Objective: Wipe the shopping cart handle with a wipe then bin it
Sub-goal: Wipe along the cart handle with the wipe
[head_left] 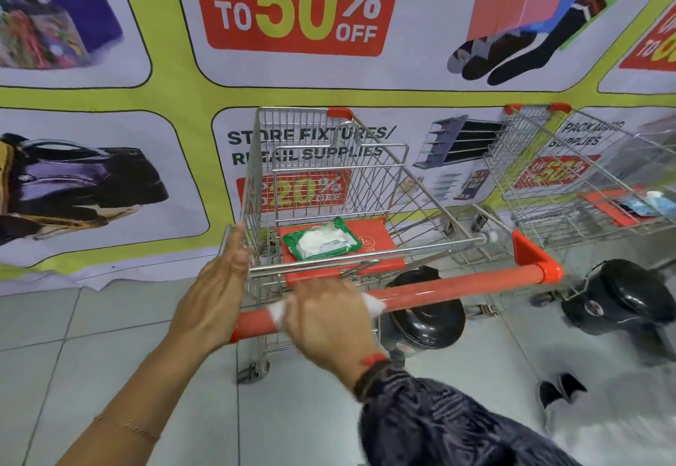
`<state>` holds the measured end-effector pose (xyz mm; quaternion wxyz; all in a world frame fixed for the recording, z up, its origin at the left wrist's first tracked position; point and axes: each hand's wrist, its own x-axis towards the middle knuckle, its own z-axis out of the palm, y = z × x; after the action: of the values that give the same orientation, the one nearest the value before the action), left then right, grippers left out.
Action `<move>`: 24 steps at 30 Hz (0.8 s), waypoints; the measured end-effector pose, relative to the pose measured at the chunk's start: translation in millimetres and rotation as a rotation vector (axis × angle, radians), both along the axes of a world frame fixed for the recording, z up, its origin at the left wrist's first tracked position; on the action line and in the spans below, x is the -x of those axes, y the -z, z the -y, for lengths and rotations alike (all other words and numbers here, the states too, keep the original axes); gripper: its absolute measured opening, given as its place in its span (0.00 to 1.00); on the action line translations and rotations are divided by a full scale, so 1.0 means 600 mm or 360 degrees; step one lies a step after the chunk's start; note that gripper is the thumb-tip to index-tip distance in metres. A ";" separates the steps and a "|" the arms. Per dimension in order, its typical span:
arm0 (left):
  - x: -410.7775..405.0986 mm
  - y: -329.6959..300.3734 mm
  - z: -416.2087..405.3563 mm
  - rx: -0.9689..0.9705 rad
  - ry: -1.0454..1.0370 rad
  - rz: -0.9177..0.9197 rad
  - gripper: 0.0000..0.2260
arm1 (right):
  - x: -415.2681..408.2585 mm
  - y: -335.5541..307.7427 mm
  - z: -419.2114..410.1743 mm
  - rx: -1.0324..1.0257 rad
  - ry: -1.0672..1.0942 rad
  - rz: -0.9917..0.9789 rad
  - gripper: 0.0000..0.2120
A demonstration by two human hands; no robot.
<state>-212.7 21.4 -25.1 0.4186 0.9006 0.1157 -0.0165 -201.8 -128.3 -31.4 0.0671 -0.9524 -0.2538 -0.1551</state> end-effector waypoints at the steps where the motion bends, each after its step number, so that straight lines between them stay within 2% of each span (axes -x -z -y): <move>1: 0.001 0.000 0.000 -0.0009 0.0008 -0.0013 0.40 | -0.012 -0.004 0.048 0.0070 0.0012 0.0007 0.18; 4: -0.001 0.003 0.004 -0.0060 -0.0002 -0.0015 0.35 | -0.057 -0.013 0.230 0.0377 0.0316 0.0006 0.14; 5: -0.001 0.004 0.004 -0.0076 -0.0007 -0.0012 0.35 | -0.071 -0.021 0.284 0.0372 0.0452 -0.0127 0.14; 7: -0.001 0.005 0.002 -0.0087 -0.0019 -0.0023 0.32 | -0.086 -0.024 0.344 0.0138 0.0673 -0.0306 0.20; 9: -0.002 0.007 0.002 -0.0062 -0.0028 -0.0026 0.29 | -0.082 -0.012 0.330 0.0096 0.0745 -0.0215 0.19; 12: -0.002 0.009 0.001 -0.0033 -0.0038 -0.0029 0.28 | -0.040 0.004 0.195 0.0205 0.0474 -0.0014 0.09; 15: 0.000 0.008 0.001 0.0019 -0.0041 -0.0013 0.27 | 0.001 0.001 0.024 0.0142 0.0204 -0.0037 0.14; 18: 0.002 0.004 -0.001 0.0094 -0.0067 0.0016 0.23 | 0.025 -0.003 -0.073 0.0059 0.0092 -0.0099 0.20; 20: 0.003 0.002 -0.001 0.0107 -0.0070 0.0013 0.20 | 0.021 -0.007 -0.072 -0.0007 0.0043 -0.0142 0.19; 22: 0.003 0.006 0.000 0.0054 -0.0037 0.0013 0.24 | 0.008 -0.007 -0.025 0.0083 -0.0053 -0.0163 0.15; 24: 0.001 0.009 0.000 -0.0003 -0.0017 0.0015 0.27 | -0.016 -0.011 0.062 0.0190 -0.0019 -0.0127 0.16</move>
<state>-213.4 21.4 -30.7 0.4184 0.9004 0.1187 -0.0099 -192.2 -165.7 -24.6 0.0211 -0.9586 -0.2655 -0.1011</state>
